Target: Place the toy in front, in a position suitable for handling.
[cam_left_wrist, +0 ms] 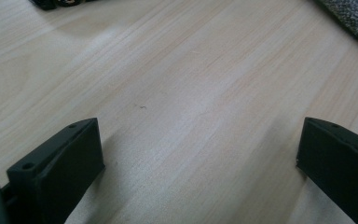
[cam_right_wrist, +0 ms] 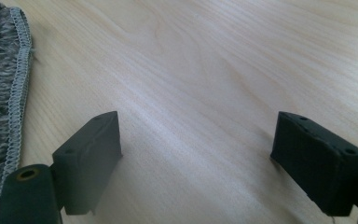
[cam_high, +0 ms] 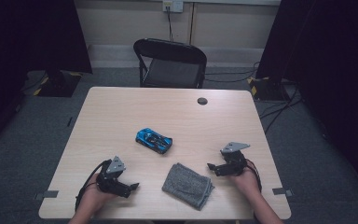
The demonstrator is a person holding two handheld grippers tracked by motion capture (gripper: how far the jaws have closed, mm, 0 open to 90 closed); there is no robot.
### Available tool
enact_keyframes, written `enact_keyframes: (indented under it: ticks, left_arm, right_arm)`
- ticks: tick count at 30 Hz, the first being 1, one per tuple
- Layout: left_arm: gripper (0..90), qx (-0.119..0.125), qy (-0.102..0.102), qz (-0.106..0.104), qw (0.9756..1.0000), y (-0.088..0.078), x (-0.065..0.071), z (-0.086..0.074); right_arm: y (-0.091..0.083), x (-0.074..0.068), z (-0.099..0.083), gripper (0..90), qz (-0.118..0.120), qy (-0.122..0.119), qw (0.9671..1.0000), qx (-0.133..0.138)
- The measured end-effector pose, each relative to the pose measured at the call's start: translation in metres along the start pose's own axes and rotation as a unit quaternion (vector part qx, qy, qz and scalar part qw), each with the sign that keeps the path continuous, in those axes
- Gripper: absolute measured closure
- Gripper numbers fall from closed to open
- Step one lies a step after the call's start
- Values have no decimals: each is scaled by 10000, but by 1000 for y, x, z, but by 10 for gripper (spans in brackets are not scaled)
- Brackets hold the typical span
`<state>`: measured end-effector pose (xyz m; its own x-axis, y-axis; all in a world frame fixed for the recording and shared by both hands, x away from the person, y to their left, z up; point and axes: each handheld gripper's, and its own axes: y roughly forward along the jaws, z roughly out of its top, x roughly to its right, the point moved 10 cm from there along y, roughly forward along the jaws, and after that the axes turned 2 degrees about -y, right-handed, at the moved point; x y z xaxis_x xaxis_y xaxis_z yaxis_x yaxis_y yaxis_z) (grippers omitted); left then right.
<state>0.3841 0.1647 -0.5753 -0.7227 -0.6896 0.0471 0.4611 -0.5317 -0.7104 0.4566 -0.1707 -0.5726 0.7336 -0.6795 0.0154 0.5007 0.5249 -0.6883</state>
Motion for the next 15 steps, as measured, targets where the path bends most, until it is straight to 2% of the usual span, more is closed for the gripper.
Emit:
enact_keyframes:
  ticks: [13, 15]
  left_arm:
    - [0, -62, -24, 18, 10000, 2, 1, 3]
    - [32, -67, 66, -49, 9999, 2, 3, 6]
  right_arm:
    - [-1, 0, -1, 149, -23, 21, 10000, -8]
    - [-1, 0, -1, 149, -29, 28, 10000, -6]
